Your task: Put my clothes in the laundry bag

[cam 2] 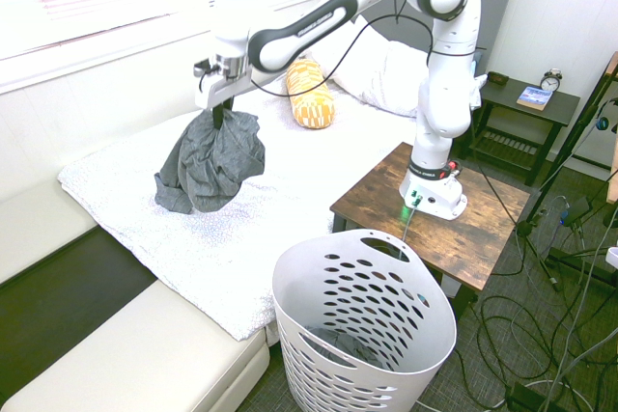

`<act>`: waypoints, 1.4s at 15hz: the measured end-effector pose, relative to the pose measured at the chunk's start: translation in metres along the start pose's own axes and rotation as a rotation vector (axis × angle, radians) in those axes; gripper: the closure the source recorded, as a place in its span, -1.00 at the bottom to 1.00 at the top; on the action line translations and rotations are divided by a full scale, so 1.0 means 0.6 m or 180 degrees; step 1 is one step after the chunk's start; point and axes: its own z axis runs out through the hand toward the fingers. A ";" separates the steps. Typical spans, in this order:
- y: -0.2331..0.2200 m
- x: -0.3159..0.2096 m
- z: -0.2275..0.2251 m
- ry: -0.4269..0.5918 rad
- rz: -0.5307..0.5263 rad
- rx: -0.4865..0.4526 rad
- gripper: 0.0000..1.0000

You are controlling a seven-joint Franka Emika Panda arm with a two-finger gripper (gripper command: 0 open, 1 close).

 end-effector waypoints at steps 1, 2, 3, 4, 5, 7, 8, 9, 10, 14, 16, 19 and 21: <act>0.007 -0.040 -0.067 0.0038 -0.0050 0.0038 1.00; 0.018 -0.080 -0.123 0.0087 -0.0099 0.0075 1.00; 0.027 -0.119 -0.169 0.0133 -0.0157 0.0102 1.00; 0.036 -0.159 -0.207 0.0174 -0.0223 0.0117 1.00; 0.046 -0.205 -0.245 0.0212 -0.0291 0.0135 1.00; 0.070 -0.301 -0.306 0.0222 -0.0431 0.0153 1.00; 0.086 -0.347 -0.338 0.0214 -0.0504 0.0166 1.00; 0.103 -0.385 -0.370 0.0212 -0.0562 0.0181 1.00; 0.121 -0.416 -0.402 0.0214 -0.0610 0.0197 1.00; 0.214 -0.551 -0.493 0.0140 -0.0897 0.0168 1.00; 0.272 -0.638 -0.511 0.0139 -0.1094 0.0116 1.00; 0.362 -0.770 -0.505 0.0110 -0.1357 0.0043 1.00; 0.415 -0.839 -0.486 0.0049 -0.1492 -0.0043 1.00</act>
